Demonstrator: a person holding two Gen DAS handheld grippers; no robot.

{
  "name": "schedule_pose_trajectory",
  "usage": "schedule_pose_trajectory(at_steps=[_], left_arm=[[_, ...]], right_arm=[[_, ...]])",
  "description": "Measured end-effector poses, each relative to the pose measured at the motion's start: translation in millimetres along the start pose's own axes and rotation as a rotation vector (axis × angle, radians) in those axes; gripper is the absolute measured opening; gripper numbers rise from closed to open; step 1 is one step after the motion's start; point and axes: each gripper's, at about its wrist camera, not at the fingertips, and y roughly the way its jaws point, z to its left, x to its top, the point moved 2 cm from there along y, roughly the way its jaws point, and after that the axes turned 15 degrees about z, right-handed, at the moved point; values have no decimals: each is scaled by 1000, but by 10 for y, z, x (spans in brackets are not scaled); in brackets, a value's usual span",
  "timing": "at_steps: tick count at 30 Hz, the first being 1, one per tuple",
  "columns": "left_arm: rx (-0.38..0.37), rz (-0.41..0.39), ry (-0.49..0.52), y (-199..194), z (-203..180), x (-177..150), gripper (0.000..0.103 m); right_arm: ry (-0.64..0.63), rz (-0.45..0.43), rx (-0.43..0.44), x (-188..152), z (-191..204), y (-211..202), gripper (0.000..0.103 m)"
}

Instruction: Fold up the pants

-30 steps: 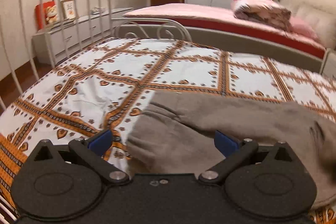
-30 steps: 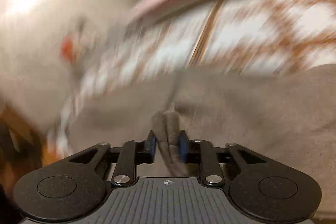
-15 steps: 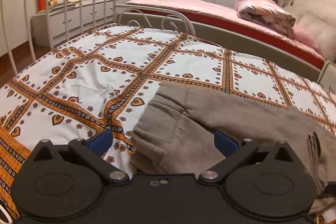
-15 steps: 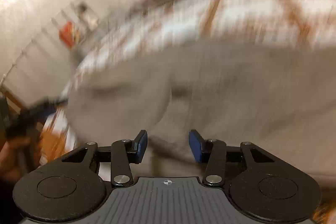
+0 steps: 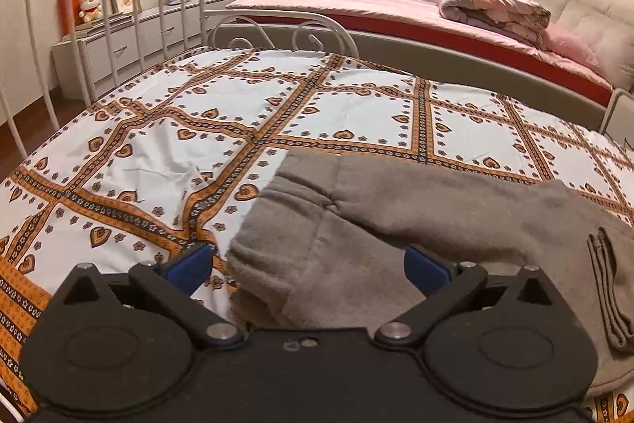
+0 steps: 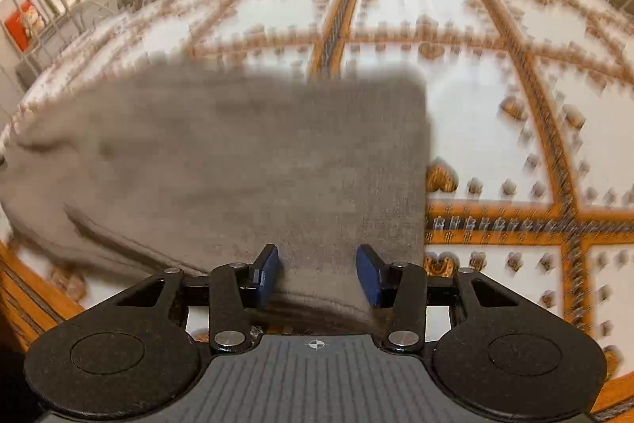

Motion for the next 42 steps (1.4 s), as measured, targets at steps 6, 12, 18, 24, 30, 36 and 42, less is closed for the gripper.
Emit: schedule_pose_trajectory(at_steps=[6, 12, 18, 24, 30, 36, 42], left_arm=[[15, 3, 35, 23, -131, -7, 97], [30, 19, 40, 55, -122, -20, 97], [45, 34, 27, 87, -55, -25, 97], [-87, 70, -91, 0, 114, -91, 97], [-286, 129, -265, 4, 324, -209, 93], [-439, 192, -418, 246, 561, -254, 81], [-532, 204, -504, 393, 612, -239, 77]], right_arm=[[4, -177, 6, 442, -59, -250, 46], [60, -131, 24, 856, -311, 50, 46], [48, -112, 46, 949, -337, 277, 52], [45, -188, 88, 829, -219, -19, 56], [41, -232, 79, 558, -264, -322, 56], [104, -260, 82, 268, -533, -537, 61], [154, -257, 73, 148, -712, -581, 61]])
